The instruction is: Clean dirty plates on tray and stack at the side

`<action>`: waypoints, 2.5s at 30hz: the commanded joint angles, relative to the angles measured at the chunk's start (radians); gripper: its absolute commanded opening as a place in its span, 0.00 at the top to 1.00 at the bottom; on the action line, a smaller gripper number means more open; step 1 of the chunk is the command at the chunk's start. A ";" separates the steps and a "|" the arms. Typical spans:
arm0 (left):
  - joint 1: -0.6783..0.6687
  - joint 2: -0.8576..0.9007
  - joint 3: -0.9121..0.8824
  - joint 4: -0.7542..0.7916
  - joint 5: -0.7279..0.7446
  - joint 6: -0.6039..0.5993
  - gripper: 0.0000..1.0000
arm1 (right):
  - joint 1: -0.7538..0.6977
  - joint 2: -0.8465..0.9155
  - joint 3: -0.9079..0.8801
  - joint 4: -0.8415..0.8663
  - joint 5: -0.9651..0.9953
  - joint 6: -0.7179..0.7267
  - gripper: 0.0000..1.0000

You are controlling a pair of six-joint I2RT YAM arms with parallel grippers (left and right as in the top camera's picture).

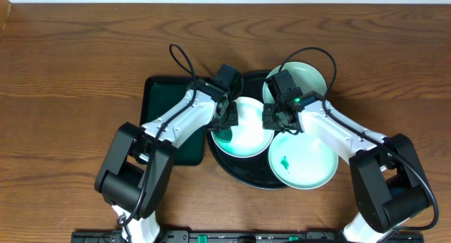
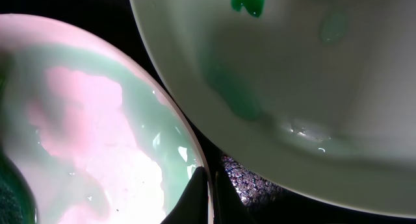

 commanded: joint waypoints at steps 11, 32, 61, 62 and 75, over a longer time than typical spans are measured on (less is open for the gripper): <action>0.000 0.056 -0.014 -0.002 0.272 -0.008 0.93 | 0.011 0.011 -0.005 0.006 -0.032 0.001 0.99; 0.001 -0.117 0.014 0.040 0.391 0.033 0.93 | 0.011 0.011 -0.005 0.006 -0.032 0.001 0.99; -0.001 -0.110 -0.025 -0.068 -0.011 0.032 0.93 | 0.011 0.011 -0.005 0.006 -0.031 0.001 0.99; 0.000 -0.100 -0.026 -0.068 -0.011 0.032 0.93 | 0.011 0.011 -0.005 0.006 -0.031 0.000 0.99; -0.035 0.014 -0.027 -0.042 0.010 0.013 0.93 | 0.011 0.011 -0.005 0.007 -0.031 0.000 0.99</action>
